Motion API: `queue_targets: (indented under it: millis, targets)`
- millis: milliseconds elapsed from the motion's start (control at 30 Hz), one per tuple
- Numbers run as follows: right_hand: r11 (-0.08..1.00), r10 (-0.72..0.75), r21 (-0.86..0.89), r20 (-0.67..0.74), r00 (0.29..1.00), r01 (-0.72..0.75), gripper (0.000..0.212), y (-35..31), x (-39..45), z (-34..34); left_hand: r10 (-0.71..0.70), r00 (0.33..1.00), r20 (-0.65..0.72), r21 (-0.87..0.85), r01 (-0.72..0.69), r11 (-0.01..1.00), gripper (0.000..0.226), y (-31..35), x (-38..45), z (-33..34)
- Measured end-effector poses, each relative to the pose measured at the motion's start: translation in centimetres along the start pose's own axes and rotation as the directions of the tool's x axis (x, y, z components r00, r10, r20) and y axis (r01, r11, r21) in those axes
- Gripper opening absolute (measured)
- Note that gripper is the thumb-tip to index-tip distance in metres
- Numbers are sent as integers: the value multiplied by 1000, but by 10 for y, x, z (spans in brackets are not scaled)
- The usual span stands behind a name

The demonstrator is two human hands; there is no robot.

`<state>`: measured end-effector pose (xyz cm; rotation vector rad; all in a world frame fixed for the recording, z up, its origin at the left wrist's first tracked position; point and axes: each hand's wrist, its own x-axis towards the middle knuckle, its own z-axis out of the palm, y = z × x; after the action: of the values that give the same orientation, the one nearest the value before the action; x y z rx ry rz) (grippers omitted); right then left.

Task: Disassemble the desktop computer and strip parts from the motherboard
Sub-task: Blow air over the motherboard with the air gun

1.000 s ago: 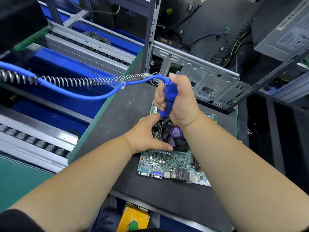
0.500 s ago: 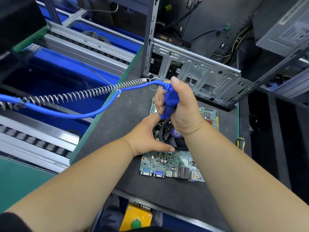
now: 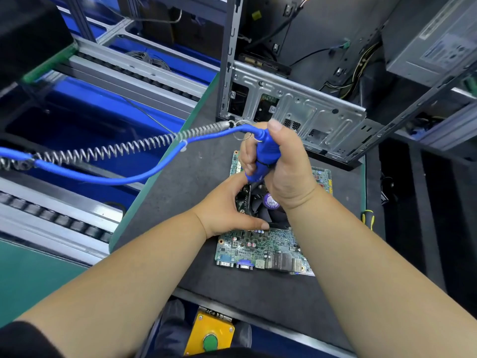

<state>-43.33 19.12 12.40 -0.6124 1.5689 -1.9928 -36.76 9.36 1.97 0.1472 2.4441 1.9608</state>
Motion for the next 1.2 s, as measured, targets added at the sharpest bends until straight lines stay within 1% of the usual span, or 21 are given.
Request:
queue_targets:
  millis: [100, 167, 233, 267, 333, 400, 433, 500, 633, 800, 867, 933, 1000, 1067, 1133, 1200]
  targets:
    - [998, -12, 59, -40, 999, 15, 47, -7, -3, -4, -21, 999, 26, 69, 19, 997, 102, 0, -2, -4]
    - [997, -6, 79, -77, 997, 12, 49, -10, -7, -8, -15, 999, 36, 200, 7, 980, 114, -4, -6, -9]
    - [994, 1, 105, -103, 995, 10, 49, -11, -12, -10, -18, 1000, -4, 332, 18, 943, 116, -8, -13, -14]
    - [993, -2, 116, -114, 993, 15, 50, -10, -14, -10, -21, 999, -39, 370, 34, 928, 112, -9, -17, -16]
    - [991, -5, 134, -132, 991, 23, 50, -9, -17, -9, -13, 996, -85, 419, 48, 907, 94, -11, -21, -18]
    - [989, 8, 147, -134, 991, 12, 49, -9, -20, -6, 15, 997, -81, 470, 25, 882, 75, -11, -21, -19]
    - [990, 14, 144, -132, 991, 5, 49, -9, -21, -5, 29, 997, -77, 484, 12, 875, 70, -12, -20, -19]
    - [992, 19, 125, -132, 991, -2, 49, -9, -23, -3, 49, 996, -76, 487, -6, 873, 66, -12, -20, -17]
    - [994, 13, 111, -137, 990, 2, 50, -11, -26, 0, 63, 996, -58, 500, -25, 865, 66, -13, -20, -14]
    - [994, 4, 111, -102, 995, 7, 49, -12, -29, 3, 73, 997, -32, 538, -45, 842, 66, -13, -21, -13]
    - [991, 5, 130, -79, 997, 5, 50, -9, -31, 6, 73, 996, -44, 531, -39, 847, 68, -12, -23, -11]
    - [989, 17, 145, -69, 997, -7, 50, -6, -33, 9, 96, 991, -92, 522, -35, 852, 67, -12, -28, -9]
    - [989, 31, 145, -72, 997, -21, 50, -3, -34, 10, 130, 975, -179, 513, -20, 858, 61, -13, -33, -7]
    - [989, 43, 146, -74, 996, -31, 51, 1, -35, 11, 152, 958, -243, 496, -12, 868, 49, -12, -36, -7]
    - [988, 51, 148, -69, 996, -40, 51, 3, -36, 11, 173, 956, -238, 489, -36, 872, 33, -10, -37, -6]
    - [991, 51, 127, -67, 996, -42, 51, 6, -36, 10, 182, 959, -217, 484, -56, 873, 23, -9, -38, -5]
